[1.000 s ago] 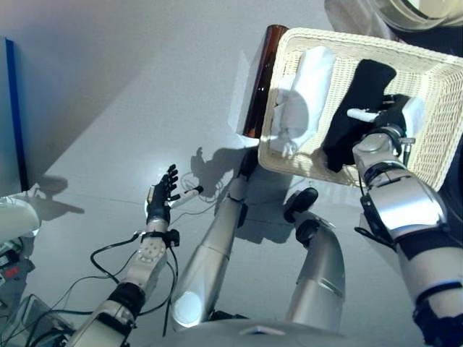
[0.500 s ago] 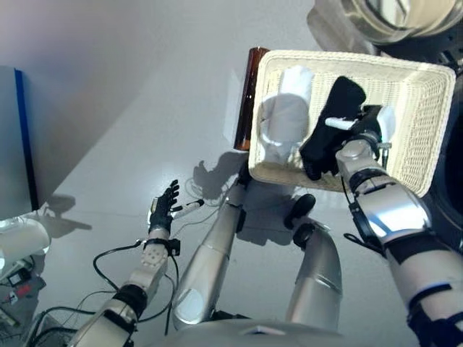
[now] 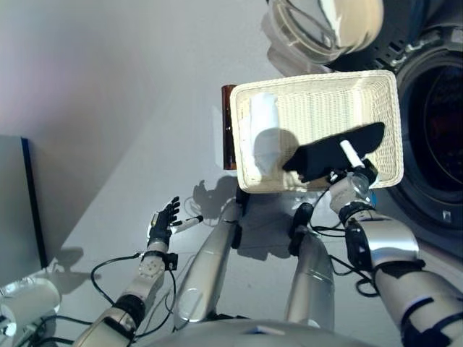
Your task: Pick up the clothes and place them into the washing machine
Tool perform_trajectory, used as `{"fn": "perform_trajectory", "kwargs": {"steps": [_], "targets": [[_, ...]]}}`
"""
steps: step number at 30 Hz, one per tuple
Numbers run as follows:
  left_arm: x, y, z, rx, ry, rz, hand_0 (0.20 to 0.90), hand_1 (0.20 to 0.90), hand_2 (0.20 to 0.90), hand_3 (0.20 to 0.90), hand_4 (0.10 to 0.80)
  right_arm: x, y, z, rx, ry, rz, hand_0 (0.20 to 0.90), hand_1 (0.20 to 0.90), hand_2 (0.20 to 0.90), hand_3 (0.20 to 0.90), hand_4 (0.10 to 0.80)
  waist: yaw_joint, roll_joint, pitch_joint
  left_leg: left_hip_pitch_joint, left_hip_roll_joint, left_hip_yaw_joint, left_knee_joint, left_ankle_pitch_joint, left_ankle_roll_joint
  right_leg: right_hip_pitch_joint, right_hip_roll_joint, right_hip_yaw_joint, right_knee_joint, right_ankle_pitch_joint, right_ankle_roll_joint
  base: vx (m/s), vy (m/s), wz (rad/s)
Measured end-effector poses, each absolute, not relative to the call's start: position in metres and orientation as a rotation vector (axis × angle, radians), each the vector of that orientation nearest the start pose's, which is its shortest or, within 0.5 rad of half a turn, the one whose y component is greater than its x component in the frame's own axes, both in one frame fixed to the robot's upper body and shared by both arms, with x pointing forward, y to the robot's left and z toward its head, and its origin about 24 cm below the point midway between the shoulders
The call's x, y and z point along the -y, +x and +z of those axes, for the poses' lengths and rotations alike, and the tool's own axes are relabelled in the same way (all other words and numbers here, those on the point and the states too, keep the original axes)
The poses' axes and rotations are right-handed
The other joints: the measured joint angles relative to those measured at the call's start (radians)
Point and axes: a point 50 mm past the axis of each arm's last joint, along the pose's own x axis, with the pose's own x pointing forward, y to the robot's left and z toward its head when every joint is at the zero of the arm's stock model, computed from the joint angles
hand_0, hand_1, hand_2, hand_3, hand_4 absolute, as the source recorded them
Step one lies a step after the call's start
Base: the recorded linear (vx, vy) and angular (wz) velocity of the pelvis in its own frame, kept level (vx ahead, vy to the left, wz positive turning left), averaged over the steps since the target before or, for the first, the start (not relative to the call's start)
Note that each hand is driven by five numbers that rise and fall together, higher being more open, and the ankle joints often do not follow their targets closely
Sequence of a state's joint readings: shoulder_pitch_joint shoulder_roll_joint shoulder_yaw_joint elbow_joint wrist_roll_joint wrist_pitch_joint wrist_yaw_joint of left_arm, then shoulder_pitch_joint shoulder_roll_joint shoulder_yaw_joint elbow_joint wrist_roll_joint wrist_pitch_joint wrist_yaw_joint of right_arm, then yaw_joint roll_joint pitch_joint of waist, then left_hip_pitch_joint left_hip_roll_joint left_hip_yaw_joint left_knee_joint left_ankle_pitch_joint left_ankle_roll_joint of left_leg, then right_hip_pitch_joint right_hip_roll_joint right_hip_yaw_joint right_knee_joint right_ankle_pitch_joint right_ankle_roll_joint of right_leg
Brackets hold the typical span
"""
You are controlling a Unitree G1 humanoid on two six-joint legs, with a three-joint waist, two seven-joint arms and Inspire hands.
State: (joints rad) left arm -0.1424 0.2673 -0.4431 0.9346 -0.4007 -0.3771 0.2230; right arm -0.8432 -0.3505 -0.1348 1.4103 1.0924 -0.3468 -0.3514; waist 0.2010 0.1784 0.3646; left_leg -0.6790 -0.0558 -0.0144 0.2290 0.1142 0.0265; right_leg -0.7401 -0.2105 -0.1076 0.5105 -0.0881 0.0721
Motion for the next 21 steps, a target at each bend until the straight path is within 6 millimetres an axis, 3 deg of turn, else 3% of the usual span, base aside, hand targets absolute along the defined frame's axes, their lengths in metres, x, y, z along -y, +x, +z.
{"fn": "perform_trajectory", "kwargs": {"steps": [2, 6, 10, 14, 16, 20, 21], "targets": [[-0.184, 0.21, -0.096, -0.486, 0.119, 0.072, 0.9, 0.9, 0.9, 0.9, 0.8, 0.28, 0.339, 0.029, -0.093, 0.962, -0.969, 0.2, 0.2, 0.2, 0.2, 0.3, -0.002, 0.022, -0.017, 0.008, 0.0, 0.008, -0.007, 0.0, 0.0, 0.003, 0.001, 0.009, -0.005, 0.002, 0.003, 0.017, 0.025, -0.09], [-0.171, 0.198, -0.105, -0.527, 0.073, 0.044, 0.9, 0.9, 0.9, 0.9, 0.8, 0.287, 0.336, 0.037, 0.042, 1.1, -1.017, 0.2, 0.2, 0.2, 0.2, 0.3, -0.007, 0.077, -0.056, 0.019, -0.004, 0.01, -0.029, 0.012, 0.018, 0.002, -0.001, 0.013, -0.005, 0.003, 0.006, 0.003, 0.004, -0.01], [-0.171, 0.185, -0.113, -0.573, 0.06, 0.045, 0.9, 0.9, 0.9, 0.9, 0.8, 0.292, 0.338, 0.045, 0.097, 1.127, -1.035, 0.2, 0.2, 0.2, 0.2, 0.3, -0.029, 0.085, -0.062, 0.029, -0.004, 0.017, -0.038, 0.014, 0.018, 0.0, 0.0, 0.021, -0.001, 0.002, 0.004, 0.013, 0.006, -0.05], [-0.171, 0.178, -0.118, -0.602, 0.059, 0.032, 0.9, 0.9, 0.9, 0.9, 0.8, 0.312, 0.337, 0.065, 0.198, 1.158, -1.09, 0.2, 0.2, 0.2, 0.2, 0.3, -0.033, 0.09, -0.066, 0.033, -0.003, 0.027, -0.041, 0.014, 0.017, -0.003, 0.002, 0.033, -0.001, 0.002, 0.005, 0.015, 0.014, -0.06], [-0.171, 0.176, -0.119, -0.608, 0.059, 0.03, 0.9, 0.9, 0.9, 0.9, 0.8, 0.324, 0.338, 0.082, 0.251, 1.18, -1.116, 0.2, 0.2, 0.2, 0.2, 0.3, -0.027, 0.095, -0.07, 0.036, -0.004, 0.04, -0.044, 0.013, 0.018, -0.007, 0.002, 0.046, -0.002, 0.003, 0.009, 0.013, 0.04, -0.13], [-0.171, 0.164, -0.124, -0.634, 0.05, 0.02, 0.9, 0.9, 0.9, 0.9, 0.8, 0.358, 0.343, 0.162, 0.478, 1.179, -1.099, 0.2, 0.2, 0.2, 0.2, 0.3, -0.024, 0.122, -0.091, 0.044, -0.019, 0.073, -0.063, 0.012, 0.022, -0.026, -0.001, 0.095, -0.018, 0.021, 0.03, 0.01, 0.061, -0.29], [-0.172, 0.161, -0.125, -0.64, 0.046, 0.027, 0.9, 0.9, 0.9, 0.9, 0.8, 0.365, 0.343, 0.191, 0.57, 1.136, -1.062, 0.356, 0.356, 0.356, 0.356, 0.412, -0.025, 0.129, -0.096, 0.044, -0.021, 0.074, -0.066, 0.011, 0.028, -0.03, 0.001, 0.107, -0.028, 0.03, 0.032, 0.014, 0.042, -0.27]]}}
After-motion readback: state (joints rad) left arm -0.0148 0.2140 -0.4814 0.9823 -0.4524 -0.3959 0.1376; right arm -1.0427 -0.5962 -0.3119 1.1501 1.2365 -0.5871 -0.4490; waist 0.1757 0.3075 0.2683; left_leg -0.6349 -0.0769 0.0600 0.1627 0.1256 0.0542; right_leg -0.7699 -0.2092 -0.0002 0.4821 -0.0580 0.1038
